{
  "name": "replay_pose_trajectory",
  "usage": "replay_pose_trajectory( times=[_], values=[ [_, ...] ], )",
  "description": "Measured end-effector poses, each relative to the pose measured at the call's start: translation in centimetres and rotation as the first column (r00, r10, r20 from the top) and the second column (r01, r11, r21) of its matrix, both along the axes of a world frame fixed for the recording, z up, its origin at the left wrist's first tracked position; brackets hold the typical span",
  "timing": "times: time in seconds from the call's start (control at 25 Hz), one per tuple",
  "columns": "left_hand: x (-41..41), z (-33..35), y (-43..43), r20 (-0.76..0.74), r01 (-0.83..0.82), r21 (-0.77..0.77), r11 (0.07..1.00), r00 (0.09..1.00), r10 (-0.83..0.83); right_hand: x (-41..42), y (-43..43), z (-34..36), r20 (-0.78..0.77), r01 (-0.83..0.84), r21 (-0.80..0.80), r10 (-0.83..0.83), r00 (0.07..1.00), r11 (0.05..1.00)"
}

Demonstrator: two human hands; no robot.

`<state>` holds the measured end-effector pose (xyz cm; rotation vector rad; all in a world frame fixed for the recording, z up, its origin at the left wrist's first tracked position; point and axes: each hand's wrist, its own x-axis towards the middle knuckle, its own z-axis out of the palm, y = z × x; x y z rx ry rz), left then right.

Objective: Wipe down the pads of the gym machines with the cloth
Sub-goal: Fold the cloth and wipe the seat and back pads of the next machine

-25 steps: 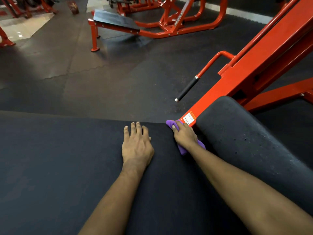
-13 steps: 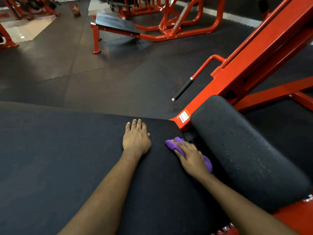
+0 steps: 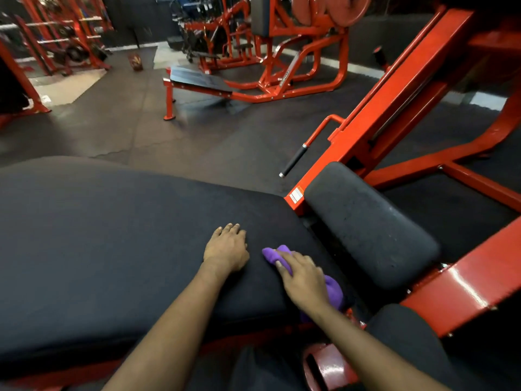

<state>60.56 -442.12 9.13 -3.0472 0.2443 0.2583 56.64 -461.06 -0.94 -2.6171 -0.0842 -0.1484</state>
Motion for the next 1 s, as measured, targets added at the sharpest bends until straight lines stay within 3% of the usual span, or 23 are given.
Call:
replay_pose_trajectory(
  times=[0.16,0.36,0.48,0.64,0.8,0.88,1.0],
  values=[
    [-5.4,2.2,1.9,0.018,0.008,0.037,0.999,1.0,-0.008,-2.6,-0.6,0.3,0.04,-0.123,0.091,0.12,0.992,0.988],
    [-10.7,3.3,4.0,0.045,0.07,0.136,0.988,0.996,-0.077,-0.2,-5.4,-2.0,-0.252,0.216,0.106,-0.184,0.95,0.971],
    [-10.9,3.0,4.3,0.097,0.083,0.049,0.995,0.991,-0.088,-0.3,-3.0,-0.8,-0.246,0.248,0.023,-0.235,0.94,0.968],
    [-11.4,4.0,4.1,0.229,-0.012,-0.075,0.997,0.973,0.029,-3.5,3.2,2.8,-0.035,0.06,0.06,-0.058,0.998,0.996],
    [-12.9,6.4,7.0,0.309,-0.131,0.072,0.989,0.946,0.103,-6.9,8.2,6.0,0.197,-0.332,0.172,0.297,0.934,0.928],
    [-13.3,7.0,8.9,0.318,-0.178,0.092,0.98,0.938,0.14,-5.1,9.5,6.9,0.222,-0.363,0.141,0.328,0.918,0.921],
    [-13.6,7.0,9.7,0.35,-0.179,0.099,0.979,0.927,0.134,1.9,9.4,6.0,0.1,-0.317,0.147,0.305,0.947,0.937]
  ],
)
